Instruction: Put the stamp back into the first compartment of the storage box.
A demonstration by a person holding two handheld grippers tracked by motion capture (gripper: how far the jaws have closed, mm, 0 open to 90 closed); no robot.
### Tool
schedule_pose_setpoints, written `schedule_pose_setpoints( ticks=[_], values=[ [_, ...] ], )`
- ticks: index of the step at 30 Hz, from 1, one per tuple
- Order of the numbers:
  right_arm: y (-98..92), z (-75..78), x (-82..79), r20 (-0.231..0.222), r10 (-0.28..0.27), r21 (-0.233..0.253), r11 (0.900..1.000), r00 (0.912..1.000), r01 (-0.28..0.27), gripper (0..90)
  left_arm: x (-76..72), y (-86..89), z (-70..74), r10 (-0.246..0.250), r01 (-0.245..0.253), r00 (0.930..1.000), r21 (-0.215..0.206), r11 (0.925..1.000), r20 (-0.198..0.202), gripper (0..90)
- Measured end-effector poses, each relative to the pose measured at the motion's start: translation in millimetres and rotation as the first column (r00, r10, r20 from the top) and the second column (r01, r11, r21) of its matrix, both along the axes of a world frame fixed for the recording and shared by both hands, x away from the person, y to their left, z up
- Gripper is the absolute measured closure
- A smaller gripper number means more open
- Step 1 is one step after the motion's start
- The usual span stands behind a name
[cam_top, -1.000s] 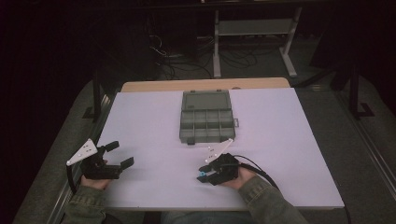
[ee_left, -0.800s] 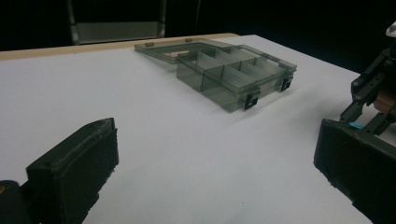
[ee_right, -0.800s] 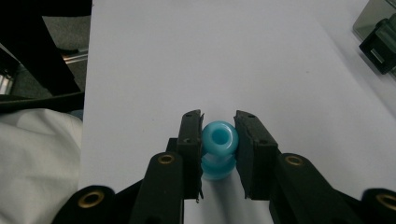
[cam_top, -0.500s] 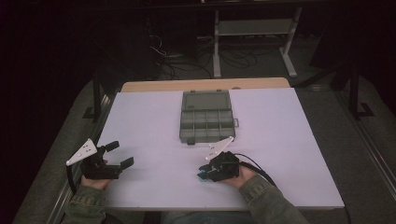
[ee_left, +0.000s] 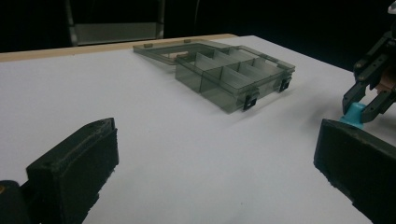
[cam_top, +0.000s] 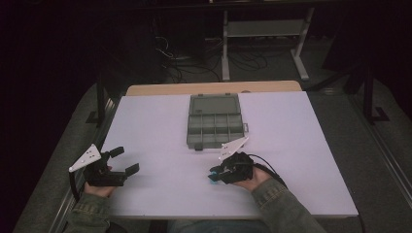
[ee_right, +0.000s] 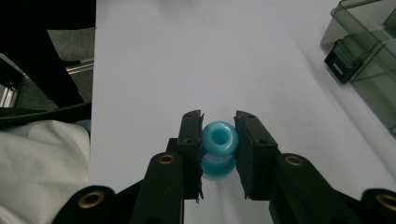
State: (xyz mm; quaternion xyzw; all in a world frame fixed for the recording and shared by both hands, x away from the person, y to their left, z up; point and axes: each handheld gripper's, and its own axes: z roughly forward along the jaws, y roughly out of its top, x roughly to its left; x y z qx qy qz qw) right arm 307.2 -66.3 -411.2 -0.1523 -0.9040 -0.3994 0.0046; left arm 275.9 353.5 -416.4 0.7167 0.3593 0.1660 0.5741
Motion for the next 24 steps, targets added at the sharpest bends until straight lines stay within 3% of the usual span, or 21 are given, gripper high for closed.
schedule_pose_setpoints(
  ticks=[11,24],
  values=[
    [-1.7,19.8,9.6,0.008,-0.012,0.020,1.000,0.9999,0.012,71.0,0.0,0.2,-0.2,-0.001,0.001,1.0000,0.001,1.0000,-0.002,0.0],
    [-2.6,31.4,27.6,0.009,-0.027,0.034,0.999,0.9996,0.026,71.1,0.0,0.3,-0.5,0.001,-0.001,1.0000,0.001,1.0000,-0.007,0.0]
  ],
)
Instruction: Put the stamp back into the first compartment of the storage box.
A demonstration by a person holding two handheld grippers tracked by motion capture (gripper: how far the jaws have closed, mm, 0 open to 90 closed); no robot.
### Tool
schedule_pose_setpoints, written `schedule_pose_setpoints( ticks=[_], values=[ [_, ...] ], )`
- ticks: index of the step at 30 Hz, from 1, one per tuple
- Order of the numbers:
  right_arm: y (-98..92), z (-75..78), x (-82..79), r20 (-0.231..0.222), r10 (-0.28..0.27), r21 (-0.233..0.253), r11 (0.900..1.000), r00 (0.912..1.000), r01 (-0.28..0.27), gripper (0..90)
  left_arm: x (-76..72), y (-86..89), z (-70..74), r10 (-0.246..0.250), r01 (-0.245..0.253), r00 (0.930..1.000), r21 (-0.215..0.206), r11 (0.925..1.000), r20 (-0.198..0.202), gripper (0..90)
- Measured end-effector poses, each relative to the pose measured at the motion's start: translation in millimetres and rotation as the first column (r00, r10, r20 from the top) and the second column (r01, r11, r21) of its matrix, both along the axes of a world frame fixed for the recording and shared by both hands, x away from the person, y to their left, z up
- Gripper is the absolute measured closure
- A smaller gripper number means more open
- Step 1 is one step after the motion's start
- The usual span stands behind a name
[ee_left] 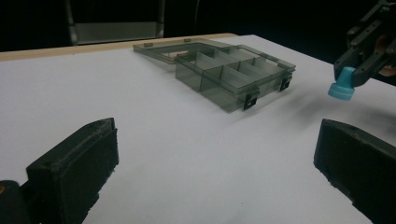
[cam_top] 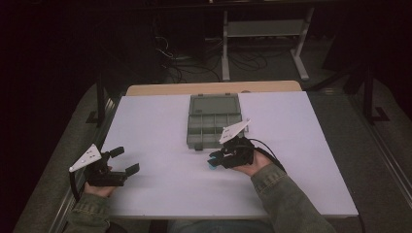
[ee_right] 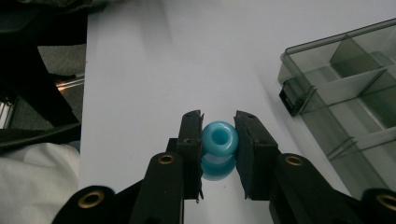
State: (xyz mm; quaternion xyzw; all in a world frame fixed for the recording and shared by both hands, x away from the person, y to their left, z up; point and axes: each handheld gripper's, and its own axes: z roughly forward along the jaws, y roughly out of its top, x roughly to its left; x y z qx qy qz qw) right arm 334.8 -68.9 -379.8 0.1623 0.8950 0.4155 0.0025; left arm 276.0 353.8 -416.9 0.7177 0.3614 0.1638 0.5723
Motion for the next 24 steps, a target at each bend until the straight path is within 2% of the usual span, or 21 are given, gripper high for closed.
schedule_pose_setpoints(
  ticks=[4,7,13,24],
  values=[
    [-2.0,6.0,4.1,-0.008,-0.009,0.029,1.000,0.9999,0.009,71.1,0.0,0.1,0.0,0.002,-0.002,1.0000,-0.004,1.0000,-0.003,0.0],
    [-3.4,10.8,7.2,-0.008,-0.015,0.037,0.999,0.9998,0.016,71.1,0.0,-0.3,0.5,0.000,0.000,1.0000,0.011,0.9999,0.003,0.0],
    [-1.3,21.7,11.9,0.003,-0.015,0.027,1.000,0.9999,0.015,71.1,0.1,-0.9,0.9,-0.003,0.003,1.0000,0.017,0.9999,0.005,0.0],
    [7.0,29.7,26.4,0.015,-0.013,0.003,1.000,0.9998,0.013,71.1,0.1,-2.0,0.4,-0.006,0.006,1.0000,0.014,0.9999,-0.001,0.0]
  ],
)
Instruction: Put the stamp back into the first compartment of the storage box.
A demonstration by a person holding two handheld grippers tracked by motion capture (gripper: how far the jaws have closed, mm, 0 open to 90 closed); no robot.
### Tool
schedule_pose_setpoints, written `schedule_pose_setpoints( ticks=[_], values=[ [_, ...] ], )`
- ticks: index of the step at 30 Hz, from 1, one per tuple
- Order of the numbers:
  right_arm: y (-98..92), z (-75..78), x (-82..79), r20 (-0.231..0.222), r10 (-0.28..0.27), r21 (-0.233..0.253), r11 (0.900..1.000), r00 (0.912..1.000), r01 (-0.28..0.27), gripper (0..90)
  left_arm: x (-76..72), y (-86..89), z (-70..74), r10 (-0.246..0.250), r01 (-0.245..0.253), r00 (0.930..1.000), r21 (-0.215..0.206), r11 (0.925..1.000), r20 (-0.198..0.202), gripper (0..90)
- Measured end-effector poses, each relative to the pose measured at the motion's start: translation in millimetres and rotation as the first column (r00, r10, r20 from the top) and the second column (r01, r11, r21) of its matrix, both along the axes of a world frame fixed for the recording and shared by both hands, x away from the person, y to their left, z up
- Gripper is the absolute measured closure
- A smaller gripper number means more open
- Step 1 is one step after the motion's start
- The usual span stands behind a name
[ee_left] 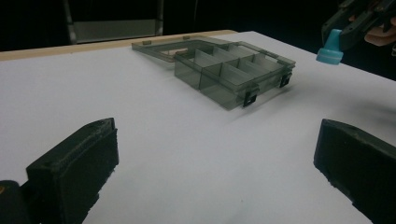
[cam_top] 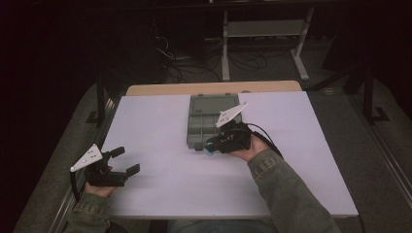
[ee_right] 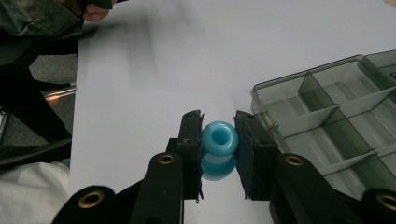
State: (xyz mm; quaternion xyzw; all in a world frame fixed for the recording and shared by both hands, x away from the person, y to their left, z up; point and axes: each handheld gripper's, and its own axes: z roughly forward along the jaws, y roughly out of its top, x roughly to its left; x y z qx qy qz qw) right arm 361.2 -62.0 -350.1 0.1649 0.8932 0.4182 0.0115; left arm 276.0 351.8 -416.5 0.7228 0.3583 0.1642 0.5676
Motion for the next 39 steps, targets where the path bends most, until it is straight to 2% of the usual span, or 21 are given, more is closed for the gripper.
schedule_pose_setpoints(
  ticks=[1,7,11,13,15,21,24,29,37,39],
  values=[
    [0.4,1.0,0.7,-0.011,-0.008,0.002,1.000,0.9999,0.008,71.1,-0.1,0.0,0.0,0.000,0.000,1.0000,0.000,1.0000,-0.001,0.0],
    [3.3,2.5,9.7,-0.010,-0.014,-0.015,1.000,0.9999,0.014,71.1,0.3,0.4,-0.1,-0.004,0.004,1.0000,0.011,0.9999,0.001,0.0],
    [4.3,5.0,16.0,0.002,-0.025,0.002,1.000,0.9997,0.025,71.1,0.1,0.6,0.0,-0.005,0.005,1.0000,0.013,0.9999,0.002,0.0],
    [4.8,5.0,19.3,0.012,-0.026,-0.013,1.000,0.9996,0.026,71.1,0.0,0.2,-0.1,-0.003,0.003,1.0000,0.004,1.0000,0.001,0.0],
    [5.4,7.0,19.8,-0.009,-0.040,-0.015,0.999,0.9992,0.040,71.1,0.2,0.7,-0.1,-0.006,0.006,1.0000,0.011,0.9999,0.001,0.0],
    [5.7,9.3,29.4,0.011,-0.030,-0.016,0.999,0.9995,0.030,71.1,0.4,0.5,-0.2,-0.008,0.008,1.0000,0.012,0.9999,0.002,0.0],
    [7.0,11.3,33.8,-0.002,-0.039,-0.021,0.999,0.9992,0.039,71.1,0.4,0.0,-0.3,-0.007,0.007,1.0000,0.007,1.0000,0.001,0.0],
    [9.2,13.1,43.2,0.007,-0.046,-0.024,0.999,0.9989,0.046,71.1,0.4,-0.4,-0.6,-0.009,0.009,1.0000,0.003,1.0000,-0.002,0.0],
    [15.7,17.4,55.1,0.004,-0.056,-0.048,0.997,0.9984,0.056,71.1,1.0,-0.3,-0.8,-0.014,0.014,0.9999,0.005,0.9999,0.000,0.0],
    [18.0,19.6,58.1,0.015,-0.053,-0.058,0.997,0.9985,0.053,71.1,1.0,-0.4,-0.8,-0.014,0.014,0.9999,0.004,0.9999,0.000,0.0]
  ],
)
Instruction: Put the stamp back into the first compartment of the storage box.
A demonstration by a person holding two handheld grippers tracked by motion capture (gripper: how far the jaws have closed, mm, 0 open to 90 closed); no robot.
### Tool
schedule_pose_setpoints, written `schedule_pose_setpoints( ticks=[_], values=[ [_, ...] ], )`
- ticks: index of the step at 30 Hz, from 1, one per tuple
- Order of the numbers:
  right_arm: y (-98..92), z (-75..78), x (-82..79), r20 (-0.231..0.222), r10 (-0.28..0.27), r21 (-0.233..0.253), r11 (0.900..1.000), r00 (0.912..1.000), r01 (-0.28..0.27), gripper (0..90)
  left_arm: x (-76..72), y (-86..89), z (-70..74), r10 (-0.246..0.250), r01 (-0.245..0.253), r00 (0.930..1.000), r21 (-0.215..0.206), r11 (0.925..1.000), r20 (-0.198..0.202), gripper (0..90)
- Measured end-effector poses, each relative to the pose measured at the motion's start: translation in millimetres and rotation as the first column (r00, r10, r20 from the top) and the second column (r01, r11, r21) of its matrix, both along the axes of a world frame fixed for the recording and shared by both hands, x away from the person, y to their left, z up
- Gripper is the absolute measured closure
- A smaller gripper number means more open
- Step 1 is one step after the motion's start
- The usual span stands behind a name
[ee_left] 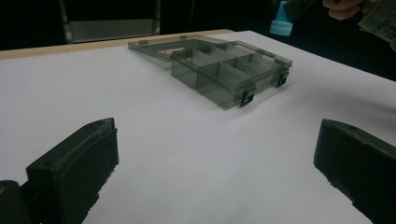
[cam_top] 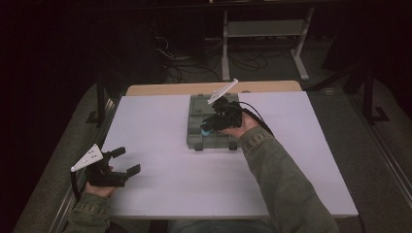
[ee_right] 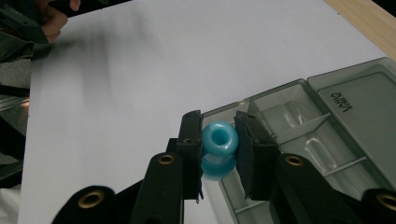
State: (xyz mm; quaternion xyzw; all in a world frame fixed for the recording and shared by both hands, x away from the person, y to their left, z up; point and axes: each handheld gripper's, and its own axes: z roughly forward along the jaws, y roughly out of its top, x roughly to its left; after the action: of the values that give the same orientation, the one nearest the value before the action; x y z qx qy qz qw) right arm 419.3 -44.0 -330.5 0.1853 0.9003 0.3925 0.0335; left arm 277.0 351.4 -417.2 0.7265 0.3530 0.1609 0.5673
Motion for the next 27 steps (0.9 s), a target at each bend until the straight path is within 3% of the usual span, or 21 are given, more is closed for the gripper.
schedule_pose_setpoints(
  ticks=[10,12,17,27],
  values=[
    [15.9,3.9,14.9,0.012,0.009,0.001,1.000,0.9999,-0.009,71.1,-0.4,1.1,0.4,-0.003,0.003,1.0000,0.005,1.0000,-0.002,0.0],
    [20.0,4.0,16.0,-0.008,0.002,-0.015,1.000,1.0000,-0.002,71.1,-0.3,1.1,0.5,-0.005,0.005,1.0000,0.006,1.0000,0.000,0.0],
    [27.9,3.0,23.5,0.007,0.028,-0.007,1.000,0.9996,-0.028,71.1,-0.4,0.7,0.6,-0.010,0.010,0.9999,0.006,0.9999,-0.001,0.0],
    [28.3,-6.8,41.4,-0.020,-0.030,-0.018,0.999,0.9994,0.029,71.1,-0.9,1.4,0.0,-0.006,0.006,1.0000,-0.014,0.9999,0.006,0.0]
  ],
)
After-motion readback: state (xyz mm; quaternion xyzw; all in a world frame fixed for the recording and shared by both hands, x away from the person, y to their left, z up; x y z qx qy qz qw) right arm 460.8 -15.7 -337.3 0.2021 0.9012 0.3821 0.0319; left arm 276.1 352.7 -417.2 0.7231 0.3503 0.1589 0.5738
